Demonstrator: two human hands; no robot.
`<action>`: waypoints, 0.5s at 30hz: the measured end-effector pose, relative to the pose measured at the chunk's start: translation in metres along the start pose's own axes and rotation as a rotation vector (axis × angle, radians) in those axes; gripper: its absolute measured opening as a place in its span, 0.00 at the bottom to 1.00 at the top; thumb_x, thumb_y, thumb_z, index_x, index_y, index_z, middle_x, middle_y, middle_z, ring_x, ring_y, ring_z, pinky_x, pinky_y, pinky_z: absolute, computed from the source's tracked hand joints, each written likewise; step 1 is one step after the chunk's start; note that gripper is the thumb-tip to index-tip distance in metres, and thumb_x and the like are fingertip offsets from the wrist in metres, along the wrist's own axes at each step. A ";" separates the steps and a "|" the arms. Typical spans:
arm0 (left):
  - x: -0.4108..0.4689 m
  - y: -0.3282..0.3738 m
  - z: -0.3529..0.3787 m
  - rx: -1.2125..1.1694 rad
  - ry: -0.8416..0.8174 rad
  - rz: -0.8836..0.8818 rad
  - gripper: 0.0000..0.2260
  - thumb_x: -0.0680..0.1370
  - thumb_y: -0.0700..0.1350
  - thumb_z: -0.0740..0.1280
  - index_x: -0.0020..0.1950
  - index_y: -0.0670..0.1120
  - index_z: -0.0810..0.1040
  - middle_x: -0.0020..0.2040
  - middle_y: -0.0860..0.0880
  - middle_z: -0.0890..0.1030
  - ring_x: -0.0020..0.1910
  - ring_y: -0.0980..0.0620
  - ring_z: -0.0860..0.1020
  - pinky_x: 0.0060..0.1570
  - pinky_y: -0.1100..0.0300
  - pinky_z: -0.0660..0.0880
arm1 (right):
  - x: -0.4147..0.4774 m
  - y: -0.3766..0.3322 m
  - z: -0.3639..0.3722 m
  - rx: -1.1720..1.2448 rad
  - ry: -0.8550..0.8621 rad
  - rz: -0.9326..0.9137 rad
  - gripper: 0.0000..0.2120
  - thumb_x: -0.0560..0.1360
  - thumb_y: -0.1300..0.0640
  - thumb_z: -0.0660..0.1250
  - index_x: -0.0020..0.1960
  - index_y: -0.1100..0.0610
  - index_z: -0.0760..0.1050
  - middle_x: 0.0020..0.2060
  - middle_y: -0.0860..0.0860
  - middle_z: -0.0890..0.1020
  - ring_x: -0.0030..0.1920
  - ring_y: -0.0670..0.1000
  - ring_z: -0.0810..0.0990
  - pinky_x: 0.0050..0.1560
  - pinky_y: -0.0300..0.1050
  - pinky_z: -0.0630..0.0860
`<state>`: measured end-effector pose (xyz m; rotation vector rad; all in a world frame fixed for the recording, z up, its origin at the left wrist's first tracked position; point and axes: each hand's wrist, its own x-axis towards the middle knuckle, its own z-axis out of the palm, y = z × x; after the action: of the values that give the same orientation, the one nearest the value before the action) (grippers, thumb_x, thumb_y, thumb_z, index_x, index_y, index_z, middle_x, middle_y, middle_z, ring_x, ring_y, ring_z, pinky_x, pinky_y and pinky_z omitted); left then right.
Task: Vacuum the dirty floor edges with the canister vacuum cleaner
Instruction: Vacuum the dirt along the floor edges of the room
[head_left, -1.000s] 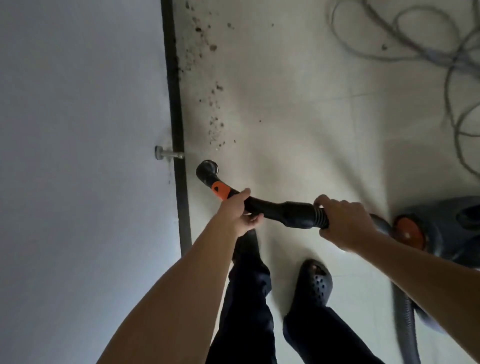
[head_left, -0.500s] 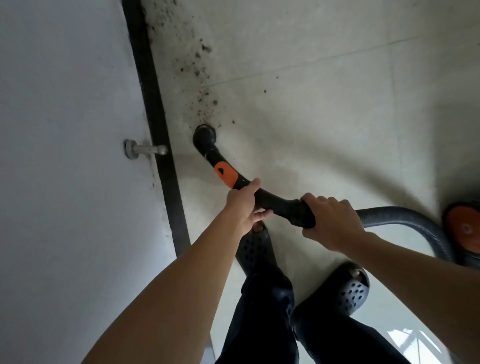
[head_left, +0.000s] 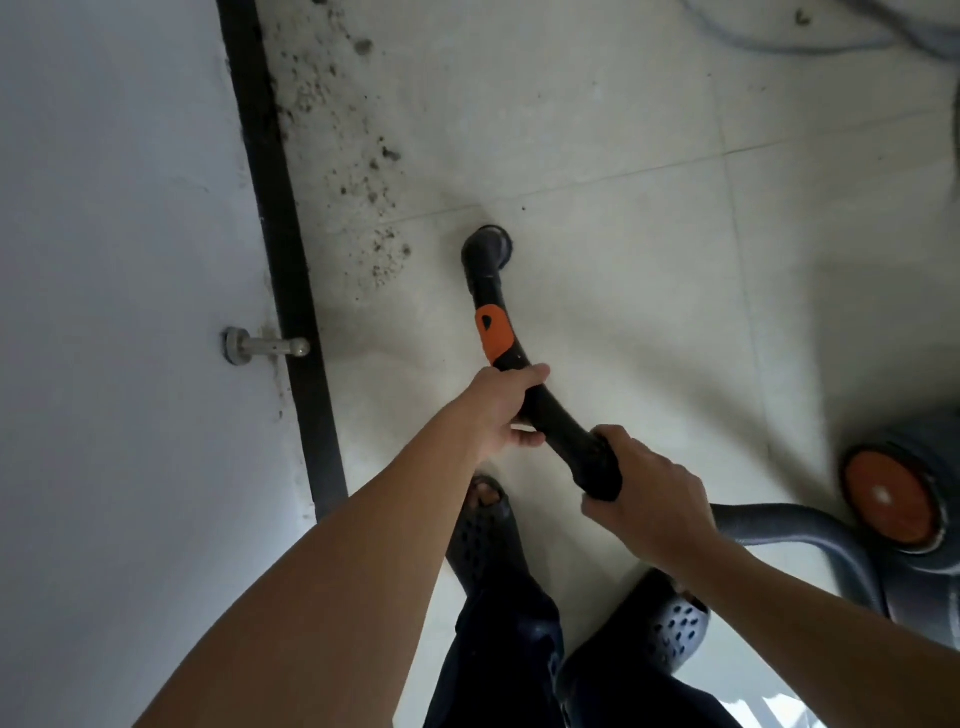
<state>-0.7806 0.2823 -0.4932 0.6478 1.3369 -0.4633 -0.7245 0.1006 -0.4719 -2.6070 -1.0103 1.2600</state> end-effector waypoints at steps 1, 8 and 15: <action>0.003 0.006 0.007 0.022 -0.028 0.016 0.15 0.78 0.46 0.68 0.60 0.40 0.71 0.47 0.42 0.79 0.46 0.44 0.80 0.37 0.51 0.78 | 0.002 0.004 -0.003 -0.025 0.030 0.026 0.25 0.70 0.45 0.69 0.64 0.43 0.64 0.46 0.43 0.78 0.39 0.49 0.75 0.39 0.44 0.68; 0.025 0.038 0.040 0.030 -0.037 0.138 0.14 0.78 0.47 0.68 0.58 0.40 0.72 0.43 0.43 0.78 0.41 0.45 0.78 0.34 0.53 0.75 | 0.035 0.019 -0.028 0.001 0.117 0.097 0.26 0.68 0.44 0.70 0.63 0.42 0.65 0.45 0.44 0.79 0.42 0.54 0.77 0.42 0.47 0.70; -0.013 -0.052 -0.038 -0.288 0.195 -0.042 0.16 0.78 0.46 0.68 0.62 0.39 0.71 0.54 0.38 0.80 0.51 0.42 0.80 0.35 0.50 0.78 | 0.013 -0.034 0.022 -0.167 -0.064 -0.214 0.26 0.71 0.49 0.68 0.67 0.46 0.64 0.50 0.48 0.75 0.49 0.52 0.76 0.42 0.45 0.67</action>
<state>-0.8444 0.2682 -0.4925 0.4337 1.5693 -0.2374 -0.7519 0.1303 -0.4839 -2.5023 -1.4201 1.2648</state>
